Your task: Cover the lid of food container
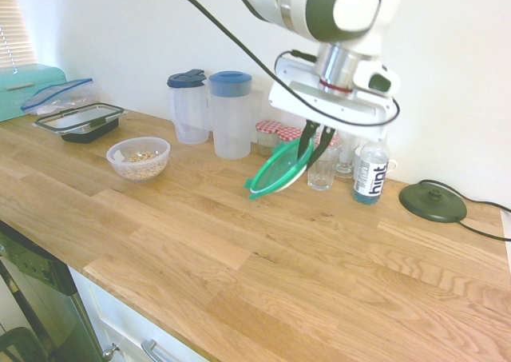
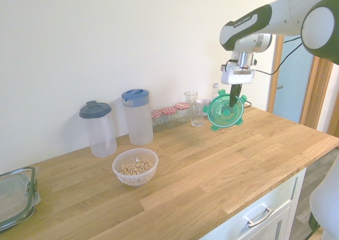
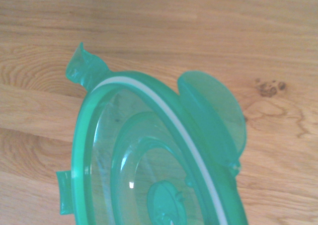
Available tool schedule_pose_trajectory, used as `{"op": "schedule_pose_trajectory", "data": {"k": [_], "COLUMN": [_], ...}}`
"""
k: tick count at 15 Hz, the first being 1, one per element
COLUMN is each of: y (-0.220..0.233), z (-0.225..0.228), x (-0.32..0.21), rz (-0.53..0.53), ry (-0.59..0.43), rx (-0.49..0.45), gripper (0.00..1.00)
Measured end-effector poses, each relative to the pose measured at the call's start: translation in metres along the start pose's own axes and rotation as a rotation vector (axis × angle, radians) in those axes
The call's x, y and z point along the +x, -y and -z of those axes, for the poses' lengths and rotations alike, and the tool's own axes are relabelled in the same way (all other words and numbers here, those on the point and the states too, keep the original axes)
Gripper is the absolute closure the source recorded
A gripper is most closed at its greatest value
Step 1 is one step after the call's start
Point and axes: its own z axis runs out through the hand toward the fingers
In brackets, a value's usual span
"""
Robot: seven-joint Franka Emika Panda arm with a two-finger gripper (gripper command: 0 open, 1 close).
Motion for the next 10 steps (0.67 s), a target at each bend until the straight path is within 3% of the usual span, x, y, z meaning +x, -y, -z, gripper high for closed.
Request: {"op": "schedule_pose_trajectory", "data": {"k": [5,10], "y": [0.127,0.233], "z": [0.068,0.055], "x": [-0.092,-0.177], "rz": [0.025,0.070], "ry": [-0.294,-0.585], "rx": [-0.200,-0.403], "gripper": [1.00,1.00]}}
